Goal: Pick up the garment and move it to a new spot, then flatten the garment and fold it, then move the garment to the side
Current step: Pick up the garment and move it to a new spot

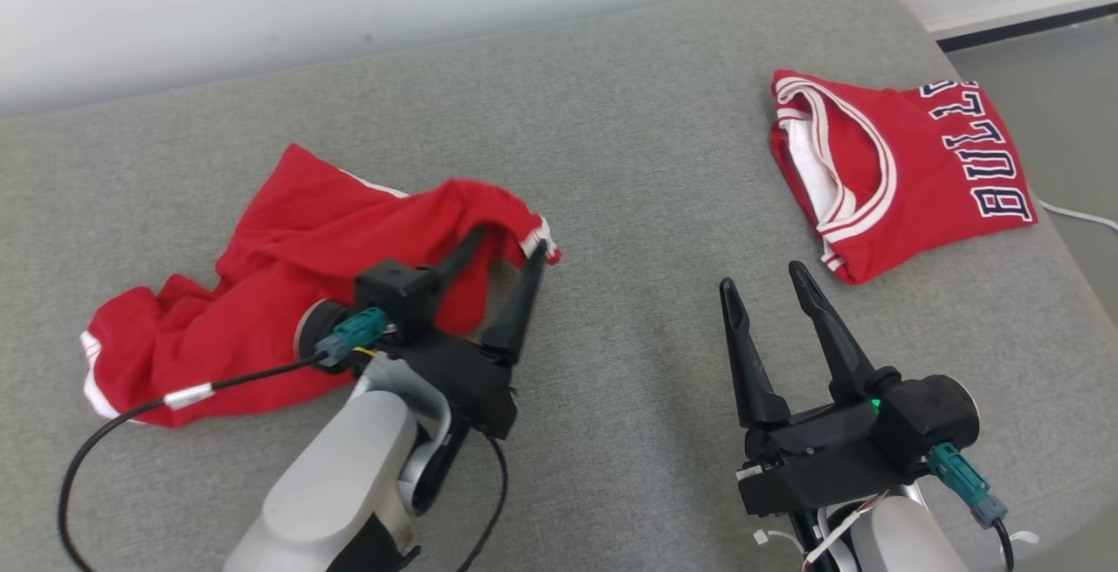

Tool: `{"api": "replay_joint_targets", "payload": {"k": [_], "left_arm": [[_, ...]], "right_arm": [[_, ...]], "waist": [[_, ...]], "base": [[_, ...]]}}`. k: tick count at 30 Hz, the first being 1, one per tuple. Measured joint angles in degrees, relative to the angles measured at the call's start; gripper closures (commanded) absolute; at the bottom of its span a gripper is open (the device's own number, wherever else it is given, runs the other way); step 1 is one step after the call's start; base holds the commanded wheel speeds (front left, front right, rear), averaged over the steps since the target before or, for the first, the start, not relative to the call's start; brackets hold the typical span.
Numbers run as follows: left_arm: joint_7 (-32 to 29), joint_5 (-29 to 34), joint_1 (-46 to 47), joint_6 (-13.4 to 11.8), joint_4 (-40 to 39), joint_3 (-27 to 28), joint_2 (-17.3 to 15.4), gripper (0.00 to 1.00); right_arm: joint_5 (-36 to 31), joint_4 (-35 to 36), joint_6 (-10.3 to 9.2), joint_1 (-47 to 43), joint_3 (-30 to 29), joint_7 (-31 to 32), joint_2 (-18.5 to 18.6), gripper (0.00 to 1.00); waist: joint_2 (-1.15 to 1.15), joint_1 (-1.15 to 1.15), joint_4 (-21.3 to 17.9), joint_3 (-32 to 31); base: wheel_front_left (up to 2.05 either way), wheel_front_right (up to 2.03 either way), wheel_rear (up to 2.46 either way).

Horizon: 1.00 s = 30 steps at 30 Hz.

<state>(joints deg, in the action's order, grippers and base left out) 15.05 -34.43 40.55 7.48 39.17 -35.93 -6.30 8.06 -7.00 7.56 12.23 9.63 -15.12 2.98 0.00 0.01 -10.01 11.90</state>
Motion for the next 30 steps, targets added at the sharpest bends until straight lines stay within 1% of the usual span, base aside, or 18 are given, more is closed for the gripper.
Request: {"api": "replay_joint_targets", "payload": {"k": [1, 2, 3, 4, 5, 9, 15, 17, 21, 25, 30], "left_arm": [[0.0, 0.0, 0.0, 0.0, 0.0, 0.0, 0.0, 0.0], [0.0, 2.1, -0.7, -0.5, -0.2, 2.2, -0.1, 0.0], [0.0, 2.1, -0.7, -0.5, -0.2, 2.2, -0.1, 0.0], [0.0, 4.1, -1.8, -0.7, -0.8, 4.2, -0.3, 0.0], [0.0, 4.1, -1.8, -0.7, -0.8, 4.2, -0.3, 0.0], [0.0, 7.2, -5.0, -1.1, -2.5, 8.9, -0.7, 0.0], [0.0, 11.4, -10.6, -1.5, -6.4, 16.4, -1.2, 0.0], [0.0, 13.9, -12.5, -1.6, -8.5, 18.3, -1.2, 0.0], [0.0, 17.4, -16.3, -1.6, -12.9, 22.3, -0.3, 0.0], [0.0, 19.8, -21.4, -1.6, -17.1, 27.5, 0.6, 0.0], [0.0, 22.4, -25.6, -1.0, -20.1, 31.7, 1.3, 0.0]], "right_arm": [[0.0, 0.0, 0.0, 0.0, 0.0, 0.0, 0.0, 0.0], [0.0, -0.2, 0.0, -0.1, -0.1, 0.0, 0.0, 0.0], [0.0, -0.2, 0.0, -0.1, -0.1, 0.0, 0.0, 0.0], [0.0, -0.3, 0.0, -0.2, 0.2, 0.0, 0.0, 0.0], [0.0, -0.3, 0.0, -0.2, 0.2, 0.0, 0.0, 0.0], [0.5, -1.0, 0.0, -0.2, 0.3, 0.0, 0.0, 0.0], [0.7, -2.1, 0.0, -0.4, 0.5, 0.0, 0.0, 0.0], [1.2, -2.7, 0.0, -0.5, 0.7, 0.0, 0.0, 0.0], [1.2, -3.8, 0.0, -0.5, 1.7, 0.0, 0.0, 0.0], [1.6, -5.2, 0.0, -0.5, 2.5, 0.0, 0.0, 0.0], [2.0, -6.6, 0.0, -0.5, 3.2, 0.0, 0.0, 0.0]], "waist": [[0.0, 0.0, 0.0, 0.0], [0.0, 0.0, 0.5, -0.1], [0.0, 0.0, 0.5, -0.1], [0.0, 0.0, 1.2, -0.3], [0.0, 0.0, 1.2, -0.3], [0.0, 0.0, 2.6, -0.9], [0.0, 0.0, 5.1, -1.8], [0.0, 0.0, 6.0, -2.1], [0.0, -0.01, 7.6, -2.4], [0.0, -0.01, 8.8, -2.8], [0.0, -0.01, 9.6, -3.3]], "base": [[0.0, 0.0, 0.0], [0.0, 0.0, 0.0], [0.0, 0.0, 0.0], [0.0, 0.0, 0.0], [0.0, 0.0, 0.0], [0.0, 0.0, 0.0], [0.0, 0.0, 0.0], [0.0, 0.0, 0.0], [0.0, 0.0, 0.0], [0.0, 0.0, 0.0], [0.0, 0.0, 0.0]]}}
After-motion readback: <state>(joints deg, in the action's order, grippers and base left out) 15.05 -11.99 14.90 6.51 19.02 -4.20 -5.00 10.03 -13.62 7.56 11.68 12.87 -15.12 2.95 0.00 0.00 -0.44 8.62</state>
